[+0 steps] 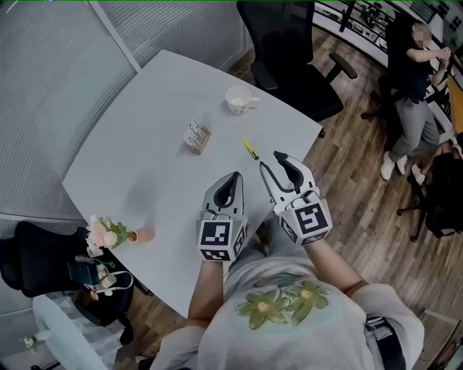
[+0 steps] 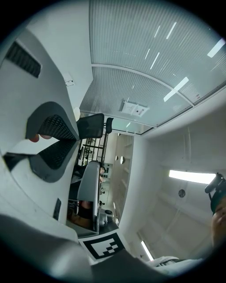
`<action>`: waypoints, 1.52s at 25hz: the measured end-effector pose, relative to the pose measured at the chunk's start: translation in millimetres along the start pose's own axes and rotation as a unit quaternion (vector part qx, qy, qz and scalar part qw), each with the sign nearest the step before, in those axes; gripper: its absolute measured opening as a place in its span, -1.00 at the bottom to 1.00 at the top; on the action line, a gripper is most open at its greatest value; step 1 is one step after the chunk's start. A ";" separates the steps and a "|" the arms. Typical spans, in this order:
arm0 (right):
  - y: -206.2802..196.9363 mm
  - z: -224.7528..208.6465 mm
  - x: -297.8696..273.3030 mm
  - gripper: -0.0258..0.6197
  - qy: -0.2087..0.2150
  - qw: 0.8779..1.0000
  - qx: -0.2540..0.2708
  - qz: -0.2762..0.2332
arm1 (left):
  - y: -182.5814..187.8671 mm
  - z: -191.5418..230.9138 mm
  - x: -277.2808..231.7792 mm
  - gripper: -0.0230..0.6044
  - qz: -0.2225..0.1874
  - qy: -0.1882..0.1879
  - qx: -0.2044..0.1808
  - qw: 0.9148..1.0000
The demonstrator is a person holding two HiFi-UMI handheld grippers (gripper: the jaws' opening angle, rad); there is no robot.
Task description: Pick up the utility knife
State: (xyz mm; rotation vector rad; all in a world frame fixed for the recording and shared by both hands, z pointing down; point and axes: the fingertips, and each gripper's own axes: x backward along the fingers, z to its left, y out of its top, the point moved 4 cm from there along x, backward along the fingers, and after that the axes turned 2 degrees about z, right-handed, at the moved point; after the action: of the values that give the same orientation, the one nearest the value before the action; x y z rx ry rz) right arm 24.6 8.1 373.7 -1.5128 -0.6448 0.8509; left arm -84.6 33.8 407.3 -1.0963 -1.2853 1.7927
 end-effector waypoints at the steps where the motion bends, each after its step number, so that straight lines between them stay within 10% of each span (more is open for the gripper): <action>1: 0.7 -2.2 -2.6 -0.40 -0.002 1.000 0.000 -0.001 | 0.2 1.9 -2.4 -0.93 0.000 0.000 0.001 1.000; 38: -56.1 -53.7 -117.3 -0.27 0.061 0.993 0.002 0.100 | -8.0 61.5 -84.5 -0.93 0.038 0.088 0.042 0.994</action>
State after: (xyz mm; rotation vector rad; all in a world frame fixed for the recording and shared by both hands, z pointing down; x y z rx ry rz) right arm 5.2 -110.6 446.6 -1.6299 -0.4064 0.9014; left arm -103.9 -61.7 446.0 -1.2397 -1.0670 1.7452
